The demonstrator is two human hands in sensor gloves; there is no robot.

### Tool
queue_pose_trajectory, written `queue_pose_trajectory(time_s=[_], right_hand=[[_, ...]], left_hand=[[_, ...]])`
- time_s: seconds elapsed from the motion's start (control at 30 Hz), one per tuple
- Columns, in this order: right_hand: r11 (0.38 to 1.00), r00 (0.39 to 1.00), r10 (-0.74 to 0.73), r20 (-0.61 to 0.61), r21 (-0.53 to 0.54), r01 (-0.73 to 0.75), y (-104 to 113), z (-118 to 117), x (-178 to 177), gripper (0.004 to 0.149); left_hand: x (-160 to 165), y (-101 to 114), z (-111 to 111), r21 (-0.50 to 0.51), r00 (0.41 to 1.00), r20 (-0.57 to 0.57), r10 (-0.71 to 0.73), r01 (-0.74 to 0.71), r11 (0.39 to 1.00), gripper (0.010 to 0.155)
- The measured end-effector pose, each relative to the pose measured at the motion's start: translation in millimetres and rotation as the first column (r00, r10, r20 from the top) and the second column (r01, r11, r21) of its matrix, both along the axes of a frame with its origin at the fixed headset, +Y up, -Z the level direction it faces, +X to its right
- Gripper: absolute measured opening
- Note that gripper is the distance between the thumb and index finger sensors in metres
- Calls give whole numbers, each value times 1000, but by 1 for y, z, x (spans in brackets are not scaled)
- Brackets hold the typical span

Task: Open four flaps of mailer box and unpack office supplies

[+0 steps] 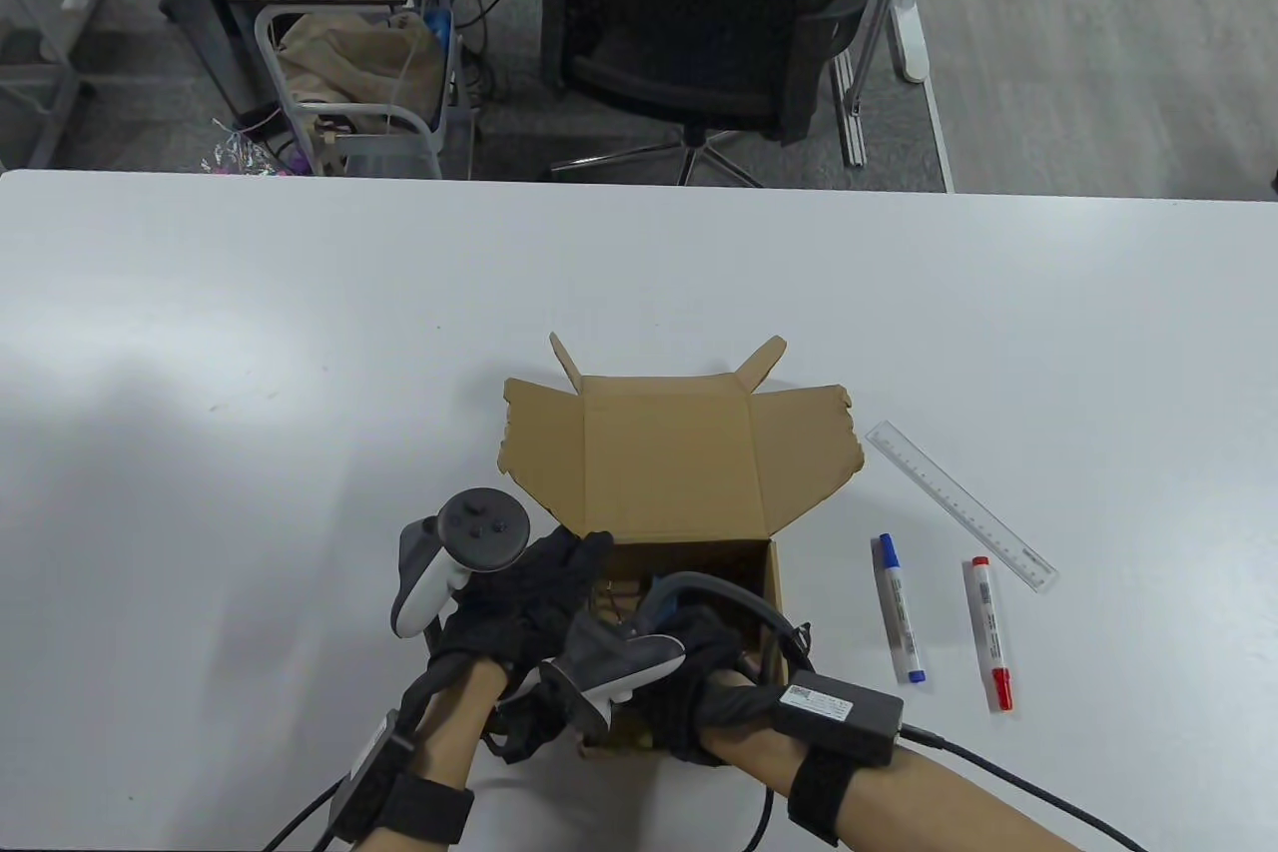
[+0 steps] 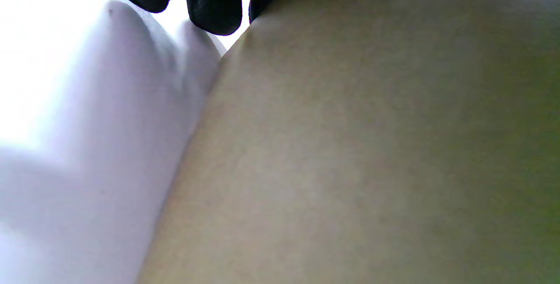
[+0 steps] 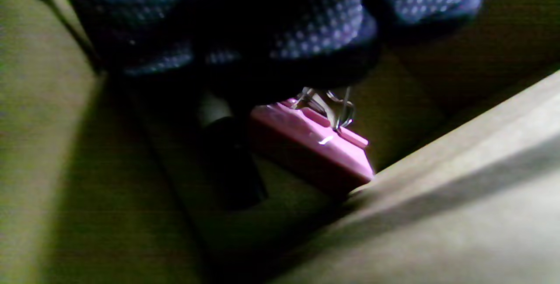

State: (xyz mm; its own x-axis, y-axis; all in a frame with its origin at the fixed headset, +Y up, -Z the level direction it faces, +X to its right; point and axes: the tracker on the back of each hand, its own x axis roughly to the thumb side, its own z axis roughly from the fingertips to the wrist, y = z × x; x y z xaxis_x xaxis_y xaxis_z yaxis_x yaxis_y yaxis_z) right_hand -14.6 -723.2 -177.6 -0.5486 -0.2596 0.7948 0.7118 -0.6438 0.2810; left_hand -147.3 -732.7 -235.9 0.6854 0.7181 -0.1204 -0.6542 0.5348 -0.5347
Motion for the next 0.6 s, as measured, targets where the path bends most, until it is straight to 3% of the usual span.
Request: queue_pose_trajectory(time_s=[0.17, 0.37, 0.6], right_hand=[[1000, 999, -19, 47, 1, 18, 1, -4, 5, 49], [999, 1000, 24, -11, 36, -23, -2, 1, 0, 45], [1000, 999, 1, 37, 14, -2, -1, -6, 4, 55]], left_hand=[[0, 0, 0, 0, 1000, -2, -2, 2, 1000, 61], [0, 0, 0, 6, 1000, -4, -4, 4, 1000, 61], [0, 0, 1, 18, 1000, -4, -16, 16, 1000, 61]])
